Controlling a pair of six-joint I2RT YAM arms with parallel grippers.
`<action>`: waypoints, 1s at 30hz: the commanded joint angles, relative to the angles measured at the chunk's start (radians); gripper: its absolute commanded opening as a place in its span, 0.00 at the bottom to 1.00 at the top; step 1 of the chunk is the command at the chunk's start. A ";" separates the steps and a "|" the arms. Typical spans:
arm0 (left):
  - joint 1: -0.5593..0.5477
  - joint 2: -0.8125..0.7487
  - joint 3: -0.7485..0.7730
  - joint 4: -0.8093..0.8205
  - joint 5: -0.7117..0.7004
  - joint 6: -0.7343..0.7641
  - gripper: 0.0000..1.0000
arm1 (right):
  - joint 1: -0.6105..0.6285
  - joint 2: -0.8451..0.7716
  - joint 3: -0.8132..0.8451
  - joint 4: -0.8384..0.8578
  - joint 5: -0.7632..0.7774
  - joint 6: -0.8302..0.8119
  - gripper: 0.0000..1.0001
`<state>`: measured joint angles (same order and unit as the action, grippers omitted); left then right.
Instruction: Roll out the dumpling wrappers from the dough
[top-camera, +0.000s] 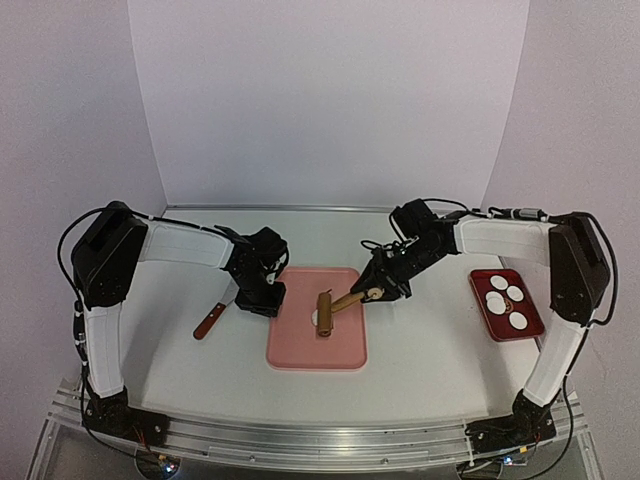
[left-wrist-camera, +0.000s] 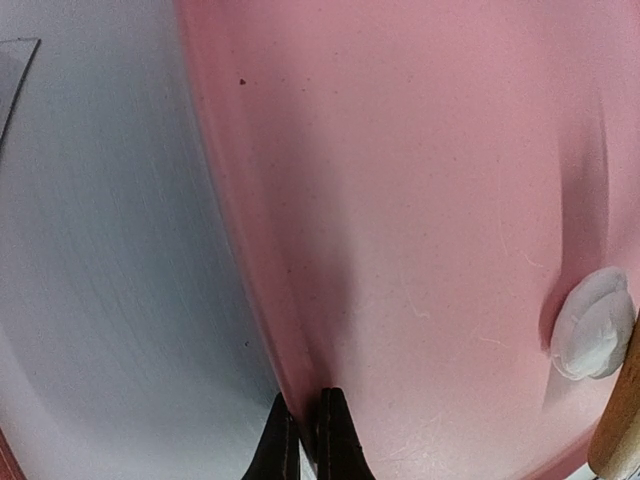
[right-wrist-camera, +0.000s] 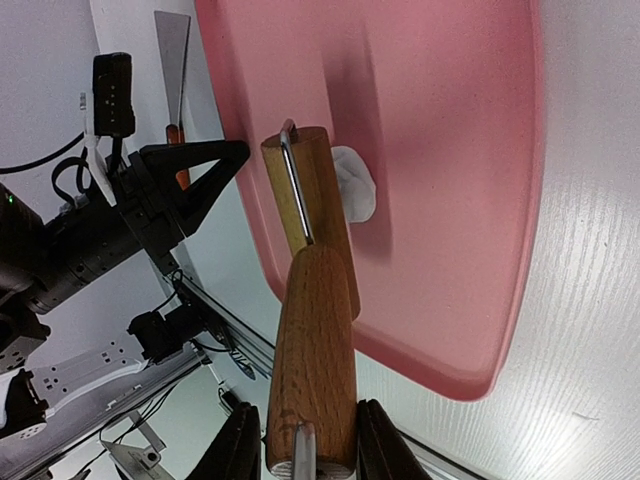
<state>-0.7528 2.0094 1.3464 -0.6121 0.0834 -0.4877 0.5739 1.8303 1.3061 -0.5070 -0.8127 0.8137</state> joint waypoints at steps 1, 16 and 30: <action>-0.005 0.004 0.015 -0.062 -0.022 0.018 0.00 | 0.004 0.035 0.050 0.035 0.004 0.004 0.00; -0.005 0.005 0.017 -0.066 -0.036 0.019 0.00 | 0.003 0.055 0.107 0.024 0.000 0.039 0.00; -0.004 0.018 0.020 -0.076 -0.048 0.034 0.00 | 0.003 0.062 0.084 -0.029 0.073 0.064 0.00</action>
<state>-0.7536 2.0106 1.3537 -0.6273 0.0697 -0.4782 0.5777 1.9053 1.3792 -0.5083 -0.8033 0.8622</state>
